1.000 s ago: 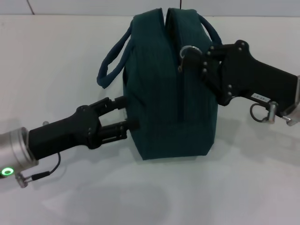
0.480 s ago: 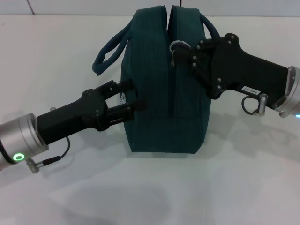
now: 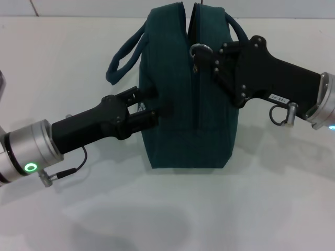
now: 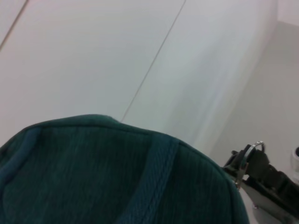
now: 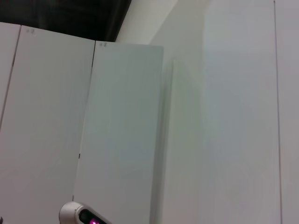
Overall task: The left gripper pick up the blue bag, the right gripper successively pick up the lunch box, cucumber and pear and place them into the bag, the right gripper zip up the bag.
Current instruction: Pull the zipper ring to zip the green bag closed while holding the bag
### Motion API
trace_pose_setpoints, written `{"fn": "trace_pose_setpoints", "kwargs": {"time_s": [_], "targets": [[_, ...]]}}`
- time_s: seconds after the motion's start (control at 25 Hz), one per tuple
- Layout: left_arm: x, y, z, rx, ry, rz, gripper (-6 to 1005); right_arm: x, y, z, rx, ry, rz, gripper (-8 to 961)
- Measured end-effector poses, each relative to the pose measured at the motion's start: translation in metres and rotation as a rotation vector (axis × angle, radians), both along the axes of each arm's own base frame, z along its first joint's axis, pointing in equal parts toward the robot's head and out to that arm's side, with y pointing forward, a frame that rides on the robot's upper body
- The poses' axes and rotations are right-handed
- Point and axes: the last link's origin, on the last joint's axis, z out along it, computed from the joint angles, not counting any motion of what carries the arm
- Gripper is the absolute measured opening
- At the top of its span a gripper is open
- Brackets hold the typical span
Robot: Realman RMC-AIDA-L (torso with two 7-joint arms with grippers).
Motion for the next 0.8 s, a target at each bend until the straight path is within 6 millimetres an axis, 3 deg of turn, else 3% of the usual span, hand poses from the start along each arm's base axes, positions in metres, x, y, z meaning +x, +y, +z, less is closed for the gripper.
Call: {"fn": "trace_pose_setpoints", "kwargs": {"time_s": [0.24, 0.48, 0.8], "targets": [[-0.0042, 0.0052, -0.002, 0.013, 0.028, 0.035, 777, -0.0011, 0.0011, -0.0001, 0.004, -0.003, 0.001, 48], [-0.004, 0.0052, -0.0026, 0.007, 0.03, 0.035, 784, -0.0018, 0.0022, -0.0004, 0.007, -0.007, 0.0, 50], [-0.0029, 0.0036, -0.0039, -0.003, 0.033, 0.021, 568, -0.0019, 0.0023, -0.0003, 0.007, -0.006, 0.0, 53]]}}
